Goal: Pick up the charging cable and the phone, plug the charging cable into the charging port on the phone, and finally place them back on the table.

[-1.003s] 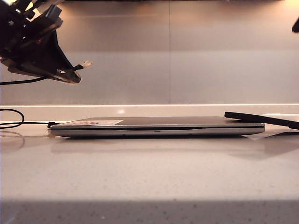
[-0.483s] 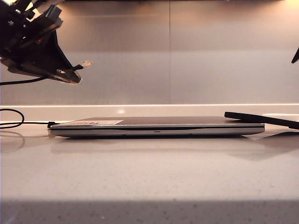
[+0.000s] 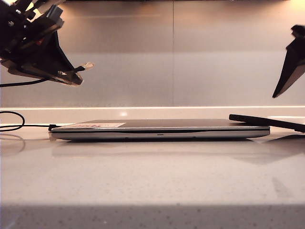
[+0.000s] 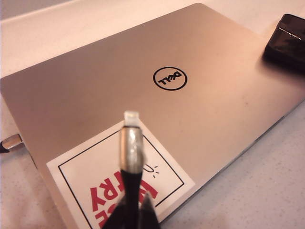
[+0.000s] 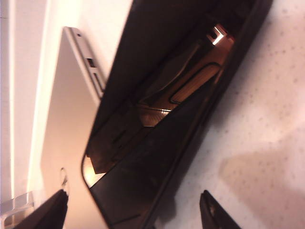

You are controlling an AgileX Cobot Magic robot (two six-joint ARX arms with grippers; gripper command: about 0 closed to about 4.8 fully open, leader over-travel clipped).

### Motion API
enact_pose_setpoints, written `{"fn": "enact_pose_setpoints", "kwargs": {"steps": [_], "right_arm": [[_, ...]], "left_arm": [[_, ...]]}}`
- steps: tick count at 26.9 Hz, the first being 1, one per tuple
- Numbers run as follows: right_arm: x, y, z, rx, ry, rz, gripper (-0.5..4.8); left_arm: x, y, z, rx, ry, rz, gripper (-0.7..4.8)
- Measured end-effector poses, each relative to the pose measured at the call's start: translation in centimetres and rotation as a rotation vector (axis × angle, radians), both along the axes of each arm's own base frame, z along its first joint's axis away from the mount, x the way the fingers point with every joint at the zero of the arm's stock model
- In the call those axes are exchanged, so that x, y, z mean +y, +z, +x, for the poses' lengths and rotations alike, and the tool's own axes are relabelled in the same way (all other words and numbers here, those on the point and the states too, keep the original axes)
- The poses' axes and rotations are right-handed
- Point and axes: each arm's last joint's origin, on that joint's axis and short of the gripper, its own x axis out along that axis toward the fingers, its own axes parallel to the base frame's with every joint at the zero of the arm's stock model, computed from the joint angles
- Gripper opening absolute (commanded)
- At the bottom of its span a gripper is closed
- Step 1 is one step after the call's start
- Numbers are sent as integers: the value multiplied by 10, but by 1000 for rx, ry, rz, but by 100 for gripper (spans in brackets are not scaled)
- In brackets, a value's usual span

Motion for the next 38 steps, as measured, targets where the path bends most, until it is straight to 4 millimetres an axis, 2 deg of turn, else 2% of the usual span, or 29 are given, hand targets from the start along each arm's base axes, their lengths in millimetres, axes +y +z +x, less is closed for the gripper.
{"fn": "enact_pose_setpoints", "kwargs": {"steps": [12,16,18,19,20,22,24,25,28,34,38], "right_arm": [[6,-17,32,-19,-22,48,377],[7,-19,39,-26,-25,52,352],[7,-20,40,-22,-26,51,280],[7,-19,40,-21,-26,51,213],[7,-20,41,-20,-28,52,196],[7,-20,41,-23,-29,50,131],[7,-20,41,-22,-33,55,7],[7,-18,42,-62,-36,70,-7],[7,-14,44,-97,-27,65,-8],[7,-8,43,-166,48,-44,-9],[7,15,37,-165,153,-170,-9]], "left_arm": [[0,1,0,-11,0,-7,-6],[0,1,0,-11,0,-7,-6],[0,1,0,-11,0,-7,-6],[0,1,0,-11,0,-7,-6],[0,1,0,-11,0,-7,-6],[0,1,0,-11,0,-7,-6],[0,1,0,-11,0,-7,-6],[0,1,0,-11,0,-7,-6],[0,1,0,-12,0,-7,-6],[0,1,0,-13,0,-8,-6],[0,1,0,-12,0,-7,-6]]}}
